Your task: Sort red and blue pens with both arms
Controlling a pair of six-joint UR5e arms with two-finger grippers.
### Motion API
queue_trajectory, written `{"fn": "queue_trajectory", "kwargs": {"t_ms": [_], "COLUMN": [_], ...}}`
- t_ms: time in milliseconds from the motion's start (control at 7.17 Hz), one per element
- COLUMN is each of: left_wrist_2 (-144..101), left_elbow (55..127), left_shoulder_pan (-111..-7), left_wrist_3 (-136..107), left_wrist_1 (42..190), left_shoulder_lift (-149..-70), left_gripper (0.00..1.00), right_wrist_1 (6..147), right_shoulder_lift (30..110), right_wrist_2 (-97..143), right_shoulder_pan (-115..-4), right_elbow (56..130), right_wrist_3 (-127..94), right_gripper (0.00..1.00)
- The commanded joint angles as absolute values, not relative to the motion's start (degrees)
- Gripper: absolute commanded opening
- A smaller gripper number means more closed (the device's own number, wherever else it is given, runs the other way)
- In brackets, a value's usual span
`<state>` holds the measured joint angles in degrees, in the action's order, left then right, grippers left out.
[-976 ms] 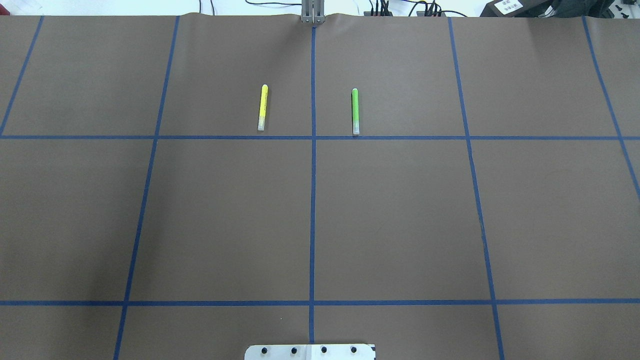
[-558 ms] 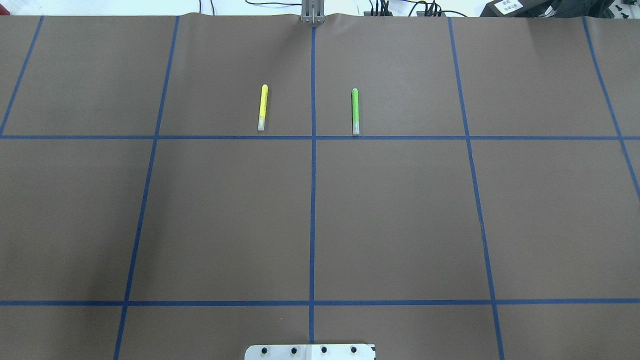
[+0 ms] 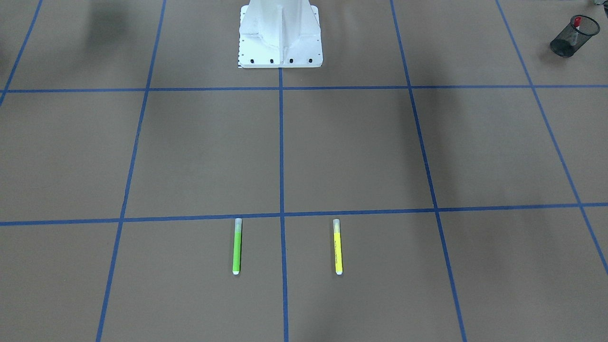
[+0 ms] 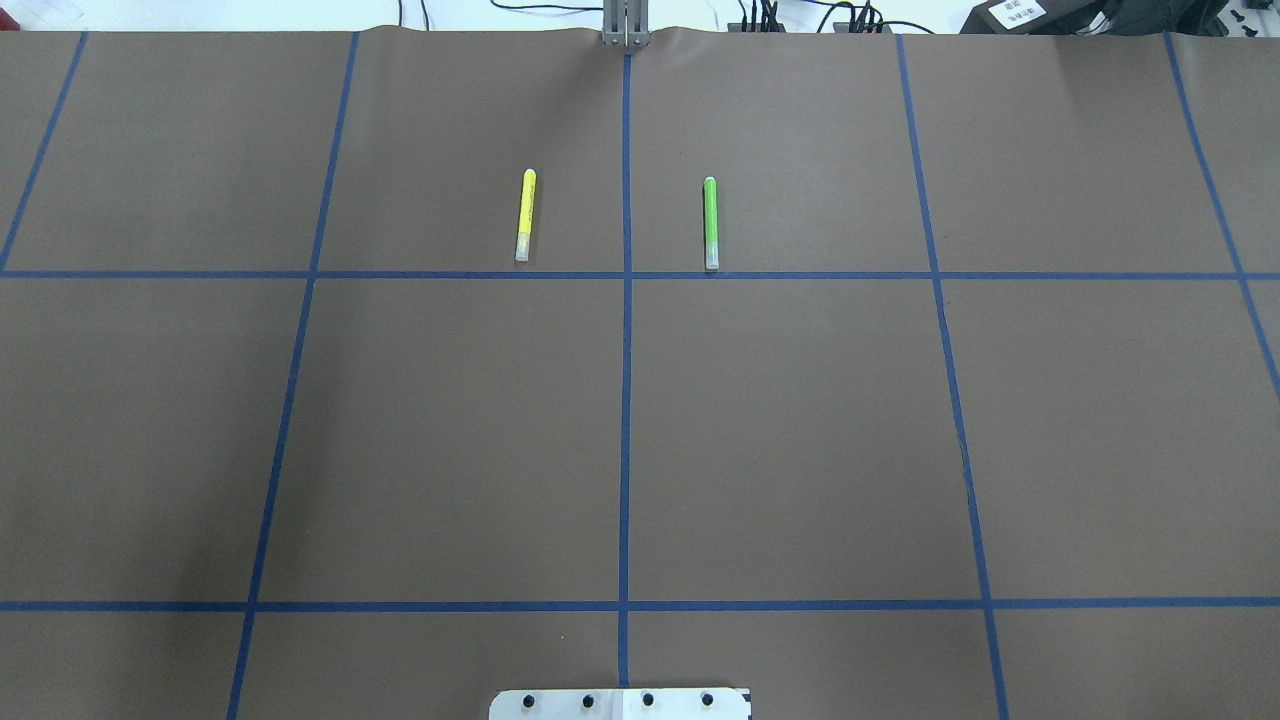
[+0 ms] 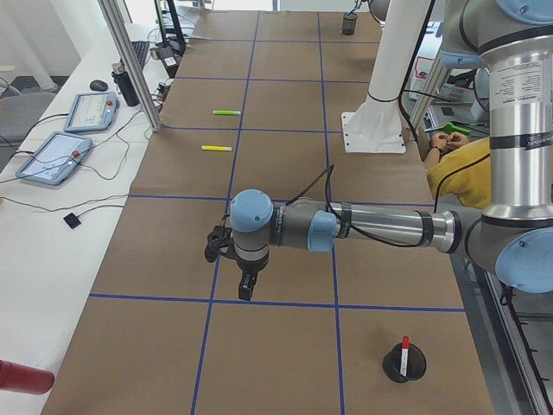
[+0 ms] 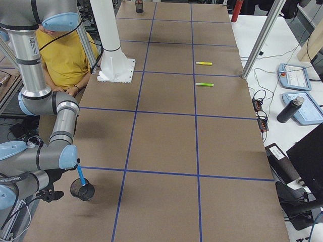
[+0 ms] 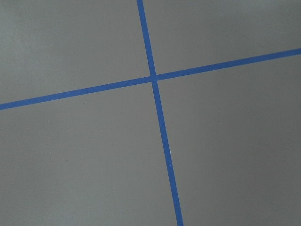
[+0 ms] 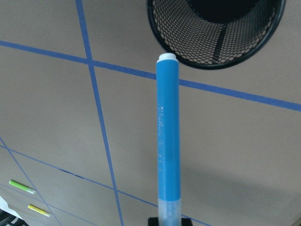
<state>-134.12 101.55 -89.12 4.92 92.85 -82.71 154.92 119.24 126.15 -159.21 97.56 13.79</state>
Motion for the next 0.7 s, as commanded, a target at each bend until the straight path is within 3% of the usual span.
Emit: {"fn": "queue_trajectory", "kwargs": {"t_ms": [0,139,279,418,558], "left_wrist_2": [-134.12,-134.12,-134.12,-134.38,-135.78], "left_elbow": [101.51,101.51,101.60,101.60,101.60], "left_shoulder_pan": [-89.12,-89.12,-89.12,-89.12,-89.12], "left_wrist_3": [4.92,4.92,4.92,4.92,4.92], "left_wrist_1": [93.08,93.08,93.16,93.16,93.25], "left_shoulder_lift": [-82.71,-82.71,-82.71,-82.62,-82.18], "left_gripper": [1.00,1.00,1.00,1.00,1.00], "right_wrist_1": [153.28,153.28,153.37,153.37,153.28], "right_shoulder_lift": [119.18,119.18,118.92,118.39,118.39], "right_wrist_2": [126.04,126.04,126.04,126.04,126.12], "right_shoulder_pan": [-159.34,-159.52,-160.30,-161.18,-161.19], "right_elbow": [96.15,95.98,96.24,96.41,96.24], "right_wrist_3": [14.06,14.15,14.15,14.15,14.15], "right_gripper": [0.00,0.02,0.23,0.99,1.00]}}
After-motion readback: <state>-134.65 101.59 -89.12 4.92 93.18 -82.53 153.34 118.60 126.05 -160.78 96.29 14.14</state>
